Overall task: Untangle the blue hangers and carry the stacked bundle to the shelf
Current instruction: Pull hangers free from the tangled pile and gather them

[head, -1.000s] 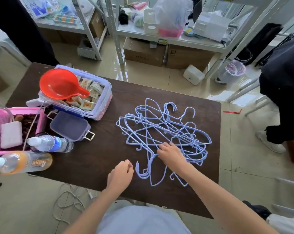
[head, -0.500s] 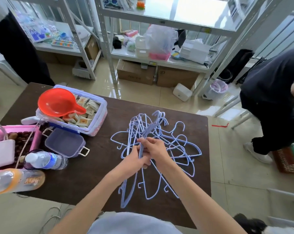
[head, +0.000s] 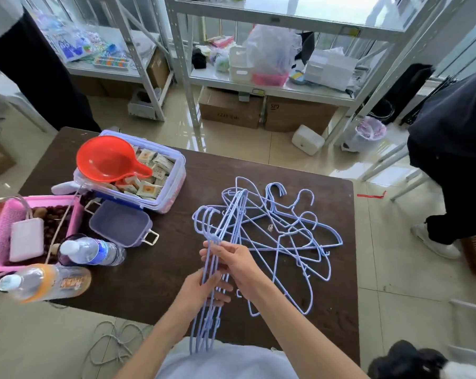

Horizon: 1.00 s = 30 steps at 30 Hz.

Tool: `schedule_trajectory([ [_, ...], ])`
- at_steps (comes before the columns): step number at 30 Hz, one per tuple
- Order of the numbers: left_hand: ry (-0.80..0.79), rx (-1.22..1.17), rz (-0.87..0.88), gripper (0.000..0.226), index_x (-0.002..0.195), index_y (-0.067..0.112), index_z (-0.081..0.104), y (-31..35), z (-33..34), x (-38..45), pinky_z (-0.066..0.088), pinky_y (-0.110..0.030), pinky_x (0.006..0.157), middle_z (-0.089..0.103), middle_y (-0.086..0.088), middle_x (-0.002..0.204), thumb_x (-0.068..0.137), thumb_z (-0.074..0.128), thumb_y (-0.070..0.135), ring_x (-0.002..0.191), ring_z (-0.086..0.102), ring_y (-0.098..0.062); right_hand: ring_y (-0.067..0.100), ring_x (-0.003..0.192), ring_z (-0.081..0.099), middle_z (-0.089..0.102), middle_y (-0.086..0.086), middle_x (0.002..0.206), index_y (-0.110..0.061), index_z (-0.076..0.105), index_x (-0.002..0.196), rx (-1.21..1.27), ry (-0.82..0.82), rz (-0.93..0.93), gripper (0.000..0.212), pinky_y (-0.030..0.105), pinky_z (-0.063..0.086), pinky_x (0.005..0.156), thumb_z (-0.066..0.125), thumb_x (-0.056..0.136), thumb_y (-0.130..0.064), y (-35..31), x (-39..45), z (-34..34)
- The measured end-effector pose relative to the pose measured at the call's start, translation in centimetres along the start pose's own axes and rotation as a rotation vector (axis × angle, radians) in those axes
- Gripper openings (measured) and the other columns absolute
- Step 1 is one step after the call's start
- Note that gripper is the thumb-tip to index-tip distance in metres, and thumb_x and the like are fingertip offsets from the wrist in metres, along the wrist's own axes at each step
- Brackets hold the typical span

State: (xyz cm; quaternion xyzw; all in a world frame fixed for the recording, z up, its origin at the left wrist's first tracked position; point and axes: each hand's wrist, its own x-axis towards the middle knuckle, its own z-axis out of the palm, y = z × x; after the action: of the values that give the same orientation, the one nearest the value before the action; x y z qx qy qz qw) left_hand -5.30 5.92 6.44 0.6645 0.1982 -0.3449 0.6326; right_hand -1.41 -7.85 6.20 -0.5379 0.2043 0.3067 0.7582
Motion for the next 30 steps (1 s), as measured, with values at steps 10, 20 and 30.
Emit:
schedule_trajectory([
  [10,0.195,-0.045,0.086,0.029,0.106,0.015,0.069,0.1,-2.0,-0.5,0.065,-0.035,0.067,0.078,-0.010,0.085,0.103,0.047,0.034,0.076,0.077,-0.030,0.024,0.110,0.074,0.079,0.005,0.117,-0.018,0.082,0.112,-0.120,-0.107,-0.002,0.038,0.038,0.058,0.096,0.076,0.092,-0.049,0.7,0.0,2.8],
  [20,0.388,-0.167,0.002,0.052,0.088,0.005,0.067,-2.2,-3.7,0.1,0.062,-0.043,0.060,0.056,-0.011,0.064,0.096,0.048,0.053,0.056,0.058,-0.024,0.015,0.057,0.056,0.077,-0.007,0.084,-0.014,0.079,0.114,-0.222,-0.181,0.040,0.036,0.029,0.049,0.044,0.067,0.099,-0.045,2.8,1.9,5.7],
  [30,0.367,-0.215,-0.019,0.041,0.096,0.006,0.071,-1.2,-3.7,2.0,0.056,-0.027,0.053,0.058,-0.009,0.070,0.105,0.050,0.040,0.062,0.058,-0.018,0.020,0.065,0.055,0.051,0.006,0.072,-0.011,0.074,0.119,-0.156,-0.207,0.111,0.028,0.038,0.053,0.070,0.060,0.103,-0.029,3.5,3.7,3.9],
])
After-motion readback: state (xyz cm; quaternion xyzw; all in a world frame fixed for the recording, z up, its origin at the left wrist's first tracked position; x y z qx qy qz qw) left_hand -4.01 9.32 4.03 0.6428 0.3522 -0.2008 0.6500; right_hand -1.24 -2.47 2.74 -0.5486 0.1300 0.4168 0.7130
